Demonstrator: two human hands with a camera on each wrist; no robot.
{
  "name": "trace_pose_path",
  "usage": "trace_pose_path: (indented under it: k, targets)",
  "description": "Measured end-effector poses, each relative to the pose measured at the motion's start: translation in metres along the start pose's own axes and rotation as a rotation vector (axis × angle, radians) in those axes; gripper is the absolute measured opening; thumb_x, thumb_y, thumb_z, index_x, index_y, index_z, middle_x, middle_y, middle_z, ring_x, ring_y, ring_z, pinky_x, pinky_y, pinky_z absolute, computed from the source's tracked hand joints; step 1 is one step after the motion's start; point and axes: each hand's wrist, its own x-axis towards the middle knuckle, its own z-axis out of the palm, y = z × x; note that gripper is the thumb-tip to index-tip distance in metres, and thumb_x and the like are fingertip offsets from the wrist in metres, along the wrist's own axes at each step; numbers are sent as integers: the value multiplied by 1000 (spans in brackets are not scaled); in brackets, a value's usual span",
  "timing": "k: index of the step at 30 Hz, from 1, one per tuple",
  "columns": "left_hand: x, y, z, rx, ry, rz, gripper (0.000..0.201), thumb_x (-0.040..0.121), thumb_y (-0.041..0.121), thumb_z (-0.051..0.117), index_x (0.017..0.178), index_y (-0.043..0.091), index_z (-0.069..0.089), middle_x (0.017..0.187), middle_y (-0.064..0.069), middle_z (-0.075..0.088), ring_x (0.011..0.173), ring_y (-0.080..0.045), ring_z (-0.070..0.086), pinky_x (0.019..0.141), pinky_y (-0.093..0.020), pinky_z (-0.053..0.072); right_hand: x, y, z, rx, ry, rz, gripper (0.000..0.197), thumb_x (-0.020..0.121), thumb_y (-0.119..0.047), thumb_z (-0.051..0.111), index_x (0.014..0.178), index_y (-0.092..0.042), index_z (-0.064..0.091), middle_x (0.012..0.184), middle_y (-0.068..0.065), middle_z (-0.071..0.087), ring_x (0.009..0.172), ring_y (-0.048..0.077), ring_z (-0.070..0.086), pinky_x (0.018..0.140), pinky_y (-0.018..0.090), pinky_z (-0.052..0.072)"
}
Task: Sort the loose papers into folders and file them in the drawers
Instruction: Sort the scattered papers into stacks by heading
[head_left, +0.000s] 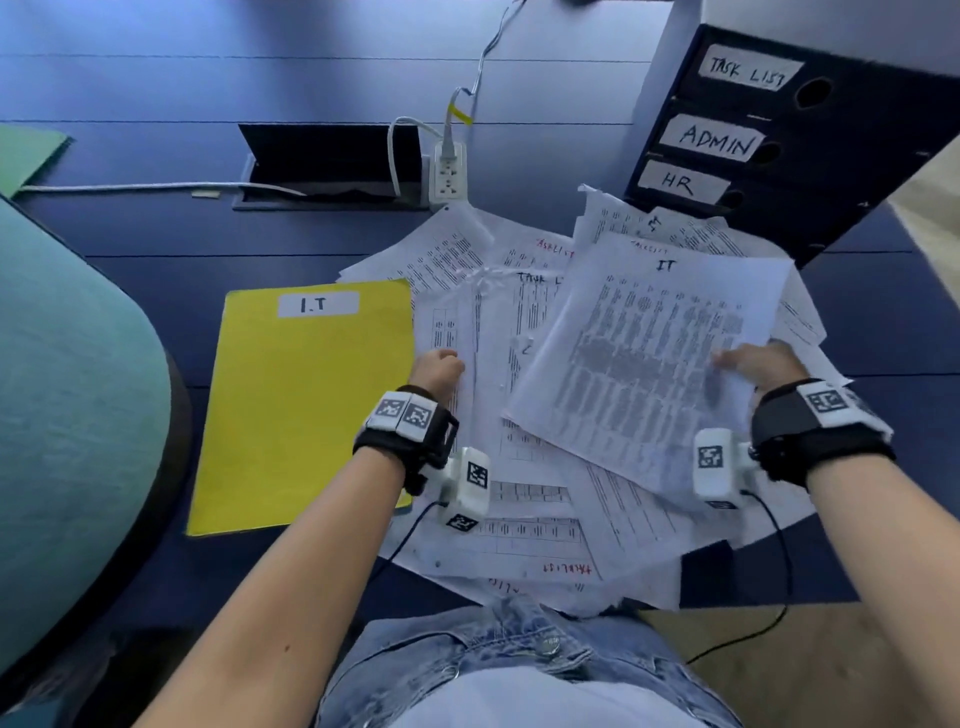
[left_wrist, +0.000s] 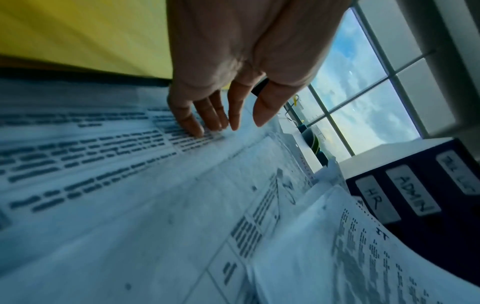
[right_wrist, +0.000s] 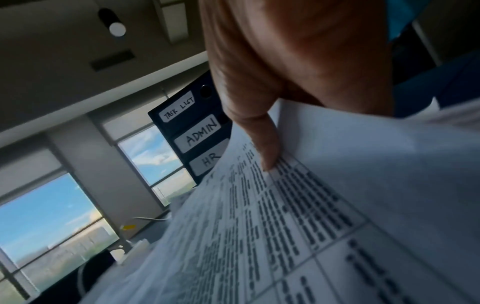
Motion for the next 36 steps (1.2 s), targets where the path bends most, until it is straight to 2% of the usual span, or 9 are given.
trace_pose_path:
  k: [3,7,13,17,24,27,31,33,36]
  targets:
    - [2,-4,18,303,59,-32,40,67,27,47,97,5,62,124,-28,50,117,-40,46,100,-45,40,3,5,-27,-170,15,-41,25,87,2,58,112,5,54,110,13,53,97,22,50,76,27,34]
    - [-32,11,44,342,122,-29,43,87,17,51,129,10,44,142,-18,20,133,-35,23,112,-40,20,12,14,-39,-317,-74,-92,33,89,-1,57,119,11,53,123,21,54,107,32,53,83,32,37]
    - [-35,6,74,378,212,3,44,87,18,54,129,10,42,139,-16,22,130,-35,24,106,-37,26,5,27,-23,-216,-334,-180,29,87,-1,60,110,8,46,121,9,55,109,24,53,94,36,42]
    - [-36,1,77,364,221,15,52,92,32,51,138,15,37,144,-18,19,133,-36,22,110,-41,22,-2,32,0,-160,-553,-179,58,75,0,73,126,1,45,118,14,58,109,27,56,94,37,45]
    - [-33,2,55,303,413,-136,78,91,54,43,142,-2,23,150,-20,8,139,-35,10,111,-42,17,12,26,4,-2,-221,-116,7,85,-2,64,85,1,57,93,13,56,86,22,53,75,31,42]
    - [-31,4,53,410,324,-129,82,90,58,38,143,-3,25,150,-21,9,139,-37,12,112,-45,17,17,20,13,111,-230,-61,25,88,-4,61,68,-6,45,74,8,48,70,21,50,60,30,40]
    - [-26,6,58,349,158,-34,80,86,53,54,140,-1,30,144,-22,30,131,-37,35,108,-46,32,1,9,41,185,-370,-50,6,88,-1,59,88,4,56,84,13,55,75,25,55,64,28,48]
    - [-23,3,55,237,119,22,59,83,33,67,127,0,46,125,-18,54,114,-31,53,99,-40,43,-5,8,53,219,-462,-35,29,86,-1,61,113,7,56,106,19,60,96,31,59,84,39,50]
    - [-29,3,50,159,69,66,42,83,7,66,120,-2,51,109,-14,60,105,-28,57,92,-33,44,-11,9,61,155,-462,-83,49,80,-10,71,123,3,51,116,19,60,103,34,60,86,41,51]
